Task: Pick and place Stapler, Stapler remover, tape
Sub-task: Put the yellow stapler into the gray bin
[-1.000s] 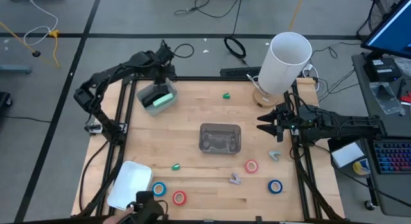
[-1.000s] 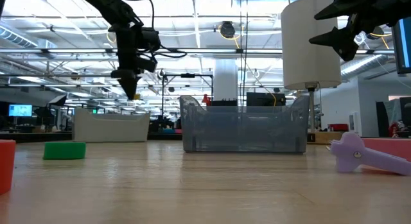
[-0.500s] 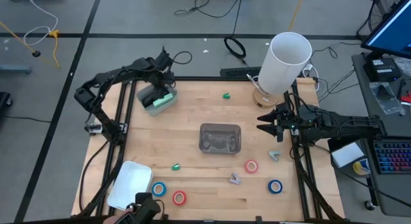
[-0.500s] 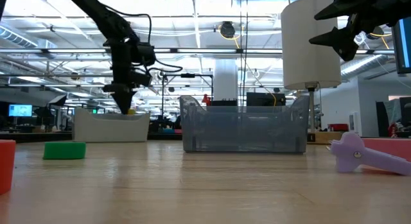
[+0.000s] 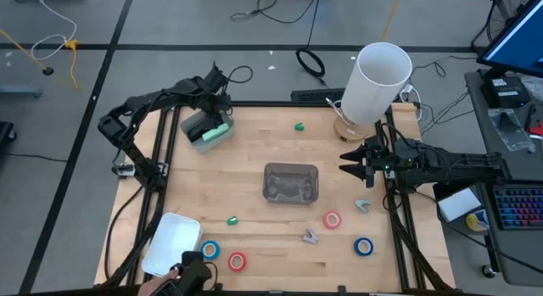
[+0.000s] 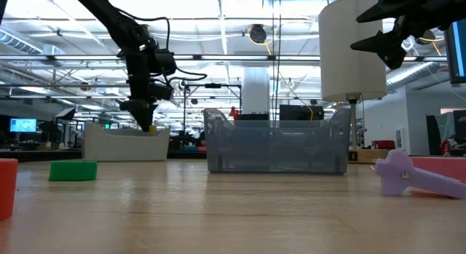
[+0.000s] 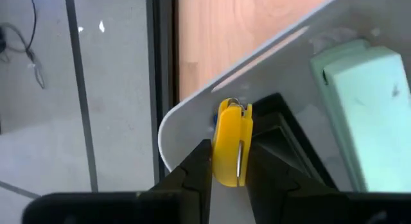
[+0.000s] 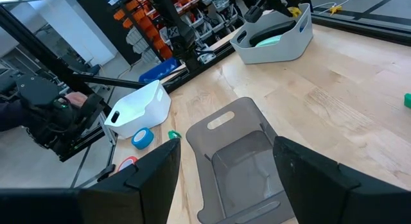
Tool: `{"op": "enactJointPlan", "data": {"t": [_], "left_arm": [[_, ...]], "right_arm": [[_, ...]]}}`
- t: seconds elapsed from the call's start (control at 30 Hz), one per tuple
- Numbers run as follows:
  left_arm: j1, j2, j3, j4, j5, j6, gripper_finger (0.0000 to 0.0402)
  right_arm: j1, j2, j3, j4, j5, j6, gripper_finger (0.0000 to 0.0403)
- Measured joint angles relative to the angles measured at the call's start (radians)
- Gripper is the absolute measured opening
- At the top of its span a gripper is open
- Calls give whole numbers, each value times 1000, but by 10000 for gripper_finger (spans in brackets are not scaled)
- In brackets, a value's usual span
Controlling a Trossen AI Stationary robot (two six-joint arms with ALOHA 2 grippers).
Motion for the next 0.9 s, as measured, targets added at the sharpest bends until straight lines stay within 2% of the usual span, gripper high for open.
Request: {"op": "enactJointPlan", "data": {"t": [0.57,0.9], "left_arm": [[45,0,0,14,83,30,81],[44,25,2,46,95,-18,81]], "right_arm": [[0,0,0,0,0,0,242],[0,0,0,0,0,0,242]]}}
